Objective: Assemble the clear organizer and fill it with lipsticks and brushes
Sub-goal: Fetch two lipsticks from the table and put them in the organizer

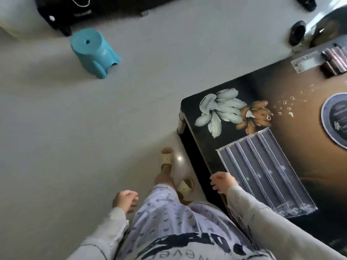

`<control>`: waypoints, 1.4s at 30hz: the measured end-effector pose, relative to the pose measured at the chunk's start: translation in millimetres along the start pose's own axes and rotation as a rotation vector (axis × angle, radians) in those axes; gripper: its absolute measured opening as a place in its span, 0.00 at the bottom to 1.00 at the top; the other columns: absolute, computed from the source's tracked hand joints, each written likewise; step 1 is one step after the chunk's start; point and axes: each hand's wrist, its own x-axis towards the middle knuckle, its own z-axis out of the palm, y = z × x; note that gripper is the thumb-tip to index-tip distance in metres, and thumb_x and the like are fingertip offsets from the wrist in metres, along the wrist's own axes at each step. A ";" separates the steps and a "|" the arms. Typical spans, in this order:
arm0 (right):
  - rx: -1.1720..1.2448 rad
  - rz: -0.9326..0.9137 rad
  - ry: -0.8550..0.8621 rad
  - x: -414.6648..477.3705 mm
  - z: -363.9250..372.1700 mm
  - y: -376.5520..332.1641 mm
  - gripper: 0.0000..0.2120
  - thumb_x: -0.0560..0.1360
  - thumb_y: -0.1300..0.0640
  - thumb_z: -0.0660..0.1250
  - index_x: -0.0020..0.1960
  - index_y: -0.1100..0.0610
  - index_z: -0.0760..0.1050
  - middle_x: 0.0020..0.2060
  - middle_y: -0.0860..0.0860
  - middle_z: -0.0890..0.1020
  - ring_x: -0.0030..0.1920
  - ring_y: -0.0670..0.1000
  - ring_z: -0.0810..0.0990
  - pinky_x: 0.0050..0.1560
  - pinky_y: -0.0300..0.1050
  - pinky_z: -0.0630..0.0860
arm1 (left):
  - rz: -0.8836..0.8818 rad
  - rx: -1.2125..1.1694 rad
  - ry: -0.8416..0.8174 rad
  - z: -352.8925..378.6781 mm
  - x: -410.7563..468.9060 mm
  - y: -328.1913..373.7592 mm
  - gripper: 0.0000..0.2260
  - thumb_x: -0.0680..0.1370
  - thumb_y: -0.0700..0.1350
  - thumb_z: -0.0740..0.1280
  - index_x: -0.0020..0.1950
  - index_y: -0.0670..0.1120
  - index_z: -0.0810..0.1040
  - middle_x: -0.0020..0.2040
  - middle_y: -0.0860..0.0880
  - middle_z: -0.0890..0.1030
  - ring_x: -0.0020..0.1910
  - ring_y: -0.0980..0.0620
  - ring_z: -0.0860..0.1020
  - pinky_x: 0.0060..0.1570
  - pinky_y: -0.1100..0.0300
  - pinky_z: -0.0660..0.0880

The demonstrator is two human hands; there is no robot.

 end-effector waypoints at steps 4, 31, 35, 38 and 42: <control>-0.057 -0.122 -0.044 1.5 11.7 -54.1 0.14 0.75 0.63 0.61 0.32 0.52 0.73 0.37 0.56 0.78 0.27 0.48 0.73 0.25 0.34 0.68 | -0.040 -0.088 0.055 -16.3 0.2 -21.3 0.09 0.77 0.36 0.62 0.53 0.33 0.78 0.41 0.41 0.78 0.29 0.50 0.72 0.20 0.66 0.71; 0.038 0.146 0.079 37.2 88.2 -213.8 0.09 0.75 0.69 0.58 0.41 0.62 0.75 0.31 0.54 0.76 0.32 0.53 0.73 0.26 0.35 0.68 | 0.152 -0.089 -0.022 -231.8 141.8 247.2 0.06 0.78 0.39 0.61 0.42 0.44 0.74 0.34 0.49 0.76 0.27 0.54 0.74 0.21 0.69 0.68; 0.074 0.145 0.104 59.3 91.7 -254.1 0.13 0.73 0.68 0.59 0.34 0.57 0.75 0.31 0.55 0.76 0.34 0.55 0.74 0.32 0.40 0.67 | 0.104 -0.063 -0.048 -229.2 157.2 277.6 0.10 0.78 0.39 0.60 0.36 0.46 0.73 0.36 0.47 0.76 0.29 0.51 0.72 0.22 0.67 0.69; 0.110 0.102 0.092 80.1 82.5 -298.8 0.09 0.74 0.66 0.60 0.40 0.58 0.76 0.31 0.54 0.78 0.31 0.52 0.74 0.32 0.39 0.69 | 0.071 0.028 -0.062 -224.5 169.9 298.4 0.10 0.77 0.38 0.61 0.36 0.46 0.73 0.40 0.43 0.76 0.30 0.50 0.71 0.30 0.62 0.66; 0.191 0.039 0.110 104.8 52.6 -361.6 0.08 0.75 0.66 0.60 0.44 0.56 0.75 0.34 0.56 0.79 0.32 0.53 0.76 0.30 0.39 0.72 | 0.049 0.150 -0.047 -223.1 187.5 336.7 0.09 0.77 0.38 0.61 0.37 0.44 0.73 0.43 0.41 0.76 0.29 0.50 0.71 0.28 0.63 0.67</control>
